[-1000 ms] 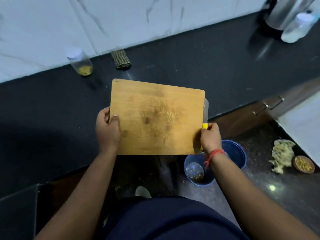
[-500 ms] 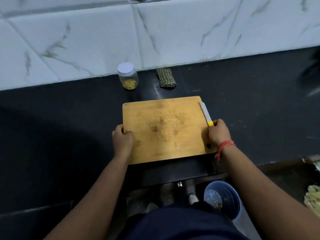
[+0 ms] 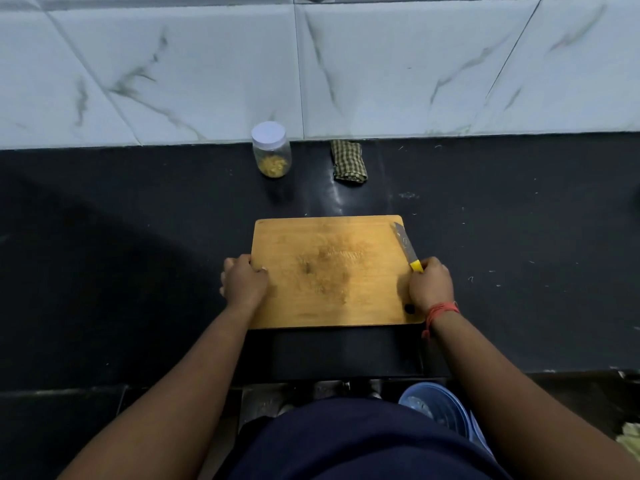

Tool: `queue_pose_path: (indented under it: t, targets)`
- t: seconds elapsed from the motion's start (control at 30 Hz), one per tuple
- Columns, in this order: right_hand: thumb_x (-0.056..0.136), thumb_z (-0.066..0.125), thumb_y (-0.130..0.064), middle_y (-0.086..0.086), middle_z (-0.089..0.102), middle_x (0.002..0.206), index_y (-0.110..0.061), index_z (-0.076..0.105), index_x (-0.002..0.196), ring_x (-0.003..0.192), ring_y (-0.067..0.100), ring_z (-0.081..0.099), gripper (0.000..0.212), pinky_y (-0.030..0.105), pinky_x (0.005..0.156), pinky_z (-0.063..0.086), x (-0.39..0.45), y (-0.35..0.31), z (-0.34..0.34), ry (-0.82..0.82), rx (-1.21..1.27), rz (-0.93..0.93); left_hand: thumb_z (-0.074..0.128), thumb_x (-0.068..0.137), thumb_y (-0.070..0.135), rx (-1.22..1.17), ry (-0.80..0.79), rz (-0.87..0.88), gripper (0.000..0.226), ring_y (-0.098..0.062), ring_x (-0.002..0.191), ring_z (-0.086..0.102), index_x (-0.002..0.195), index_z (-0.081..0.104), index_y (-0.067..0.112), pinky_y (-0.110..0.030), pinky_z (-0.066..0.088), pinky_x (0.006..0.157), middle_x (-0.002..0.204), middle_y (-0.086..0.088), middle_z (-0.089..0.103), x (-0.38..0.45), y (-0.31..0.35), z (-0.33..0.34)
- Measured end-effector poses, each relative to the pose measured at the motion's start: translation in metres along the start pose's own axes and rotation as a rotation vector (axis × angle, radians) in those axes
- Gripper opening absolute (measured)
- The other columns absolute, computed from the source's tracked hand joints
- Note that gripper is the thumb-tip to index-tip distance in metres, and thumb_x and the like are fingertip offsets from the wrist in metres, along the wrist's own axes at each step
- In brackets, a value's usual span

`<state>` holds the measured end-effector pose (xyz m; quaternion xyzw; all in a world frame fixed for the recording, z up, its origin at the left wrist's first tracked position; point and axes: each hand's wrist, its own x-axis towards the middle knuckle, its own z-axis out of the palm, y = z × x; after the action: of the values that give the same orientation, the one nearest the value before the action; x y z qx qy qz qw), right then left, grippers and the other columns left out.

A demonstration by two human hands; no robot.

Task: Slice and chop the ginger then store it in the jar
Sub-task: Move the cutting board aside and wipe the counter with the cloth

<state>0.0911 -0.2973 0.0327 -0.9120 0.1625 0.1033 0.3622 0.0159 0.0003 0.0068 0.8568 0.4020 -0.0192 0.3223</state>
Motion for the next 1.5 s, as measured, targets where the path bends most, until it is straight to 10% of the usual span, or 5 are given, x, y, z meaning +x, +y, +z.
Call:
queue_pose_path:
  t: [0.7, 1.13, 1.5]
  targets:
    - [0.086, 0.043, 0.008, 0.022, 0.046, 0.119, -0.001, 0.048, 0.113, 0.098, 0.042, 0.052, 0.029, 0.045, 0.083, 0.045, 0.036, 0.042, -0.019, 0.233, -0.267, -0.144, 0.064, 0.09, 0.025, 0.215, 0.14, 0.372, 0.043, -0.028, 0.131, 0.038, 0.132, 0.052, 0.02, -0.053, 0.027, 0.114, 0.137, -0.006, 0.04, -0.009, 0.013, 0.018]
    - [0.092, 0.058, -0.026, 0.014, 0.054, 0.119, -0.008, 0.052, 0.111, 0.108, 0.035, 0.05, 0.026, 0.047, 0.087, 0.047, 0.044, 0.04, -0.015, 0.228, -0.418, -0.155, 0.05, 0.098, 0.037, 0.286, 0.069, 0.578, 0.047, -0.031, 0.136, 0.034, 0.139, 0.047, 0.015, -0.057, 0.013, 0.121, 0.141, -0.009, 0.043, 0.013, 0.034, 0.034]
    - [0.092, 0.051, -0.032, 0.012, 0.051, 0.121, -0.011, 0.052, 0.115, 0.109, 0.035, 0.047, 0.031, 0.049, 0.089, 0.044, 0.087, -0.06, 0.031, 0.139, -0.485, -0.502, 0.012, 0.098, 0.066, 0.557, -0.026, 0.649, 0.075, -0.028, 0.153, -0.015, 0.16, 0.004, 0.025, -0.055, -0.006, 0.122, 0.167, -0.009, -0.012, 0.03, 0.032, 0.048]
